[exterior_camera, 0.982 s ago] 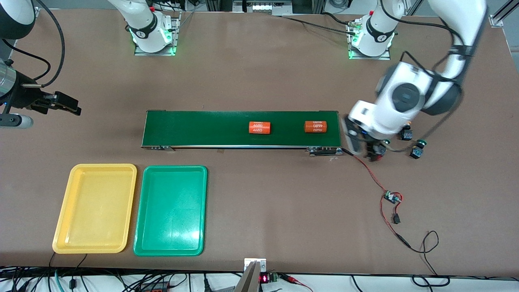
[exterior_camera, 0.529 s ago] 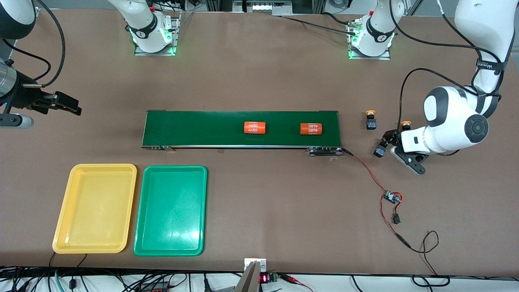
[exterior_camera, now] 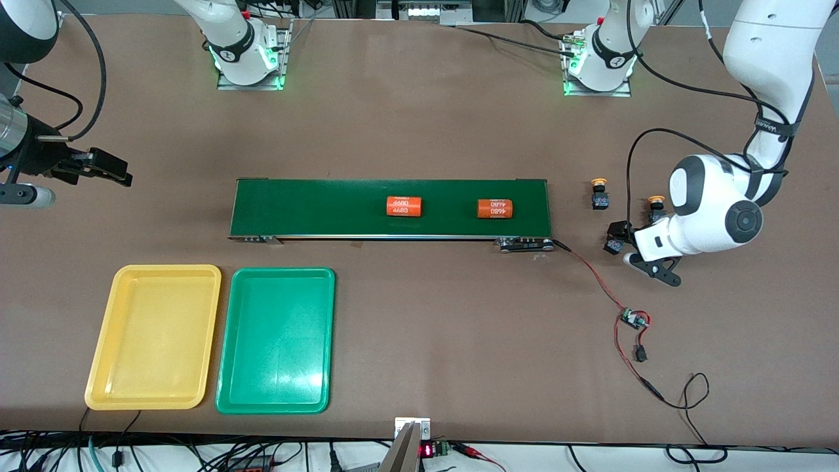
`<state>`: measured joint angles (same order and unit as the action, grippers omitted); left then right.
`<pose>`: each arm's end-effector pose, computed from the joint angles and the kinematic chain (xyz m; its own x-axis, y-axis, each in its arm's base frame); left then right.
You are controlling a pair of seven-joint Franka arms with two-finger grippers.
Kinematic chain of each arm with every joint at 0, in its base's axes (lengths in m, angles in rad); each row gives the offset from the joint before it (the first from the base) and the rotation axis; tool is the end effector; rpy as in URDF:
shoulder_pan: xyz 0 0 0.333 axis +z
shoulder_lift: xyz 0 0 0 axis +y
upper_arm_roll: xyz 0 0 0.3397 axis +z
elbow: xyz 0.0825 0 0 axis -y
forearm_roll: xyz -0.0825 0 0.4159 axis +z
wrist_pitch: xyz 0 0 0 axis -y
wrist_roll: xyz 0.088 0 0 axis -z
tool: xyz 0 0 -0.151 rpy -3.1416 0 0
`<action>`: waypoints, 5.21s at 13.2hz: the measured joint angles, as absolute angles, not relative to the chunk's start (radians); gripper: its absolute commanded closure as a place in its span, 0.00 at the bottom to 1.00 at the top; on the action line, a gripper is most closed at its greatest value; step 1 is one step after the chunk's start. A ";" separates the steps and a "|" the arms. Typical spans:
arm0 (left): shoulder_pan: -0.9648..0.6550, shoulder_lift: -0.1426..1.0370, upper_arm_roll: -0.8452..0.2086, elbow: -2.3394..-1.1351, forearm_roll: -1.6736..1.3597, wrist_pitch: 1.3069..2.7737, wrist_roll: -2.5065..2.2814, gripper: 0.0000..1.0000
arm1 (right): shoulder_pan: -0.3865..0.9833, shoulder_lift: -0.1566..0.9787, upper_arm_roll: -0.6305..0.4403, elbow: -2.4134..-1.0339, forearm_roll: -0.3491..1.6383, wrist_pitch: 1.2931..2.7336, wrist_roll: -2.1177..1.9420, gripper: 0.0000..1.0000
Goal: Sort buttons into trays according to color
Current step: 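Reach the left gripper to a green-based button and grasp it, then set the green-based button on the belt with the left gripper, then grasp another green button with the left gripper while the right gripper approaches the belt, then carry the green button onto the belt and release it with the left gripper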
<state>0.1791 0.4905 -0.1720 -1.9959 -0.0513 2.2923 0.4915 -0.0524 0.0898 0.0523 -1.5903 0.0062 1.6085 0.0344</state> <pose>0.6103 -0.0008 0.1537 0.8965 -0.4281 -0.1143 -0.4036 -0.8954 0.1881 0.6120 -0.0003 0.5437 0.9968 -0.0346 -0.0717 -0.0353 -0.9993 -0.0084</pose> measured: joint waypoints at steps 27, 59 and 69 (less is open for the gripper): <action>-0.090 0.311 -0.327 -2.002 -0.010 2.099 -0.197 1.00 | -0.041 0.090 0.061 -1.591 0.006 1.609 0.035 0.00; 0.472 0.466 -0.262 -2.005 0.168 2.319 0.389 0.00 | 0.245 -0.303 0.138 -2.448 0.004 2.135 0.278 0.00; 0.473 0.538 -0.264 -1.987 0.269 2.335 0.520 0.00 | 0.247 -0.164 0.138 -2.318 0.004 2.066 0.320 0.00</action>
<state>0.4725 0.5383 -0.2645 -1.9870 0.2686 2.3352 0.5201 0.2473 -0.1641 0.1376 -2.3180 0.0037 2.0658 0.3202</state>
